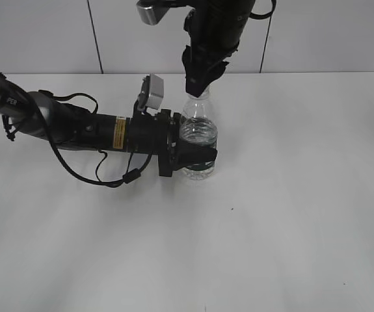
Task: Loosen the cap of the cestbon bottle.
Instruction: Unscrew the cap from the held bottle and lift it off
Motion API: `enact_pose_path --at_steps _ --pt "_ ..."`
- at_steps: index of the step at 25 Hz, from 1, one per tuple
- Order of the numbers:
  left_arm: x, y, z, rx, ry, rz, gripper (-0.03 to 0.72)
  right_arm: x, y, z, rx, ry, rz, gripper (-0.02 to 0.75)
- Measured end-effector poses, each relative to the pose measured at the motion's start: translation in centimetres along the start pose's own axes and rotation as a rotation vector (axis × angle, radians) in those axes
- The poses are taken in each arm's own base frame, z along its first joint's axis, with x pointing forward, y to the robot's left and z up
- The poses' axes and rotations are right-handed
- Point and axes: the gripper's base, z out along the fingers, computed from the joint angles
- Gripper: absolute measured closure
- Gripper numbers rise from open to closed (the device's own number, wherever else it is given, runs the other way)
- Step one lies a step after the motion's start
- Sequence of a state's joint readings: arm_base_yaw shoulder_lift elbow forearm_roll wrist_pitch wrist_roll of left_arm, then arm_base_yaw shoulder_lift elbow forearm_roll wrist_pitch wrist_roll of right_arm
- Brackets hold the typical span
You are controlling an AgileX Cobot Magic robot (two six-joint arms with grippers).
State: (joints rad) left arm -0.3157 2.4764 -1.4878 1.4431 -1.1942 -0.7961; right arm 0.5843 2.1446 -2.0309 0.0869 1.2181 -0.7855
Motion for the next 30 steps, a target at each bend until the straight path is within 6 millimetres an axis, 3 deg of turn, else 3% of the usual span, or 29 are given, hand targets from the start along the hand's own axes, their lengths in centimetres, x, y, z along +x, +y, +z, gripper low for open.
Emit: enact_pose_path --at_steps 9,17,30 --pt "0.1 -0.1 0.0 0.008 0.008 0.0 0.282 0.0 0.0 0.0 0.002 0.006 -0.189 0.442" --pt "0.0 -0.1 0.0 0.008 0.007 -0.001 0.282 0.1 0.0 -0.3 0.004 0.006 -0.198 0.442" --pt "0.1 -0.2 -0.1 0.03 0.011 0.016 0.282 0.1 0.1 -2.4 0.045 -0.011 -0.203 0.444"
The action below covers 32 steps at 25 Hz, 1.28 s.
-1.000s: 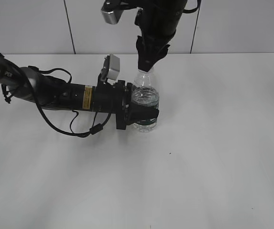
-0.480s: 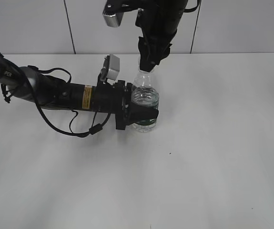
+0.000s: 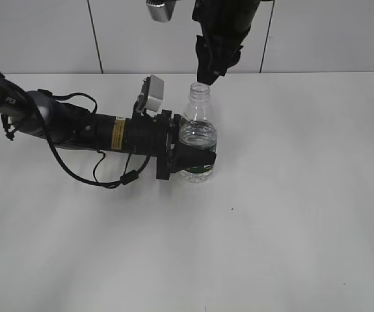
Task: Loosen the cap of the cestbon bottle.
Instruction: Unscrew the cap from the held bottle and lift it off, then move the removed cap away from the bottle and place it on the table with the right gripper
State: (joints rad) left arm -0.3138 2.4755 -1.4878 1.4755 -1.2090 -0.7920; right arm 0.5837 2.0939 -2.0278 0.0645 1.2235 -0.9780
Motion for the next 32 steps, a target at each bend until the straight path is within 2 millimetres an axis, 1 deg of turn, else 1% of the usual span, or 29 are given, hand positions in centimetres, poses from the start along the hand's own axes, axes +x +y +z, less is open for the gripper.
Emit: enact_pose_path --at_steps 4,7,9,11,14,17,21,25,28,30,32 --pt "0.0 0.0 0.0 0.001 0.0 0.0 0.282 0.0 0.0 -0.8 0.015 -0.006 0.073 0.444" --pt "0.0 0.0 0.0 0.002 0.001 0.001 0.282 0.4 -0.3 -1.2 0.037 0.005 0.176 0.445" --pt "0.0 0.0 0.0 0.003 0.001 0.001 0.282 0.9 -0.6 -1.4 0.05 0.011 0.274 0.445" --pt "0.0 0.0 0.0 0.003 0.001 0.001 0.282 1.8 -1.2 -1.5 0.056 0.013 0.391 0.445" --pt "0.0 0.0 0.0 0.003 0.001 0.001 0.282 4.0 -2.5 -1.6 0.025 -0.02 0.58 0.445" --pt "0.0 0.0 0.0 0.003 0.002 0.001 0.282 7.0 -3.7 -1.4 -0.034 -0.06 0.766 0.445" --pt "0.0 0.0 0.0 0.003 0.002 0.001 0.282 11.4 -4.6 -0.5 -0.066 -0.027 0.977 0.445" --pt "0.0 0.0 0.0 0.003 0.001 0.001 0.282 15.5 -4.5 0.9 -0.093 0.038 1.144 0.445" --pt "0.0 0.0 0.0 0.003 0.001 0.001 0.282 18.0 -4.2 2.3 -0.067 0.084 1.251 0.445" --pt "0.0 0.0 0.0 0.004 0.001 0.001 0.282 19.4 -3.7 3.5 -0.03 0.131 1.297 0.445" --pt "0.0 0.0 0.0 0.004 0.001 0.002 0.282 20.3 -3.2 4.6 0.005 0.165 1.318 0.445"
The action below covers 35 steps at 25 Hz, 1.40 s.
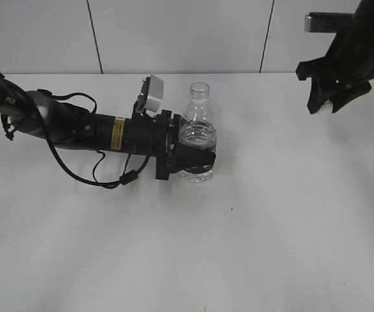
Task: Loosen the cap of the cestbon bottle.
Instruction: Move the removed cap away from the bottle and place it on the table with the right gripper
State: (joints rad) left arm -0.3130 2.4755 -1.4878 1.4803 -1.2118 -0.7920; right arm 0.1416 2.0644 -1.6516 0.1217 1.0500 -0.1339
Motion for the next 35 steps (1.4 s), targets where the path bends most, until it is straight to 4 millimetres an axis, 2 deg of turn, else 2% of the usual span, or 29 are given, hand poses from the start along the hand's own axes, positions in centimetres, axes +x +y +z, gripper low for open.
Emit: enact_pose_path --at_steps 4,9,16,24,35 --pt "0.0 0.0 0.0 0.0 0.0 0.0 0.282 1.2 -0.5 2.4 0.031 -0.011 0.029 0.445" --pt "0.0 0.0 0.0 0.001 -0.001 0.0 0.282 1.9 -0.8 4.4 0.05 -0.014 0.059 0.445" --pt "-0.1 0.0 0.0 -0.003 0.003 0.002 0.282 1.6 -1.3 4.9 0.097 -0.048 0.081 0.445" --pt "0.0 0.0 0.0 -0.003 0.004 0.002 0.282 2.1 -1.7 7.6 0.106 0.013 0.084 0.445" --pt "0.0 0.0 0.0 -0.002 0.004 0.003 0.282 1.8 -1.8 8.0 0.106 -0.017 0.091 0.446"
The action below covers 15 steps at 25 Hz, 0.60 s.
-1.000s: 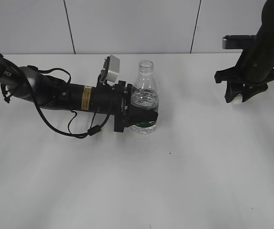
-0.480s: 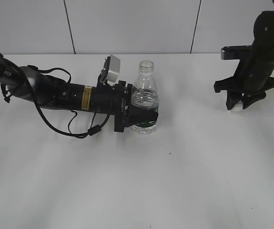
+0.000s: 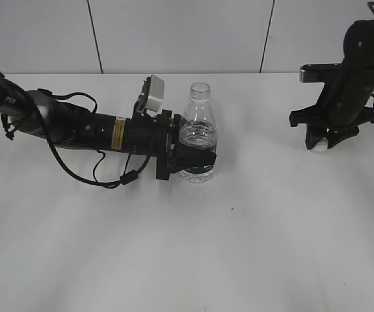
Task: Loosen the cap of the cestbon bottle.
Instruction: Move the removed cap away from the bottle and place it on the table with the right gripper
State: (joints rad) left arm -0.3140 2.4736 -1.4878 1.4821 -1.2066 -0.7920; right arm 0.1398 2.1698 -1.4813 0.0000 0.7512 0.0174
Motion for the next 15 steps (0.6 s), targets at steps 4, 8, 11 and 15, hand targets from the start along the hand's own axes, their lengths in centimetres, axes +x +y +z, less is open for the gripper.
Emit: enact_pose_path --at_steps 4,8,11,15 --pt "0.0 0.0 0.0 0.0 0.0 0.0 0.282 -0.01 0.07 0.0 -0.008 -0.001 0.009 0.446" --pt "0.0 0.0 0.0 0.0 0.0 0.0 0.282 -0.02 0.13 0.0 -0.014 -0.002 0.016 0.446" --pt "0.0 0.0 0.0 0.0 0.0 0.0 0.282 -0.05 0.23 0.0 -0.025 -0.005 0.029 0.446" --pt "0.0 0.0 0.0 0.0 0.0 0.0 0.282 -0.09 0.28 0.01 -0.031 -0.009 0.036 0.446"
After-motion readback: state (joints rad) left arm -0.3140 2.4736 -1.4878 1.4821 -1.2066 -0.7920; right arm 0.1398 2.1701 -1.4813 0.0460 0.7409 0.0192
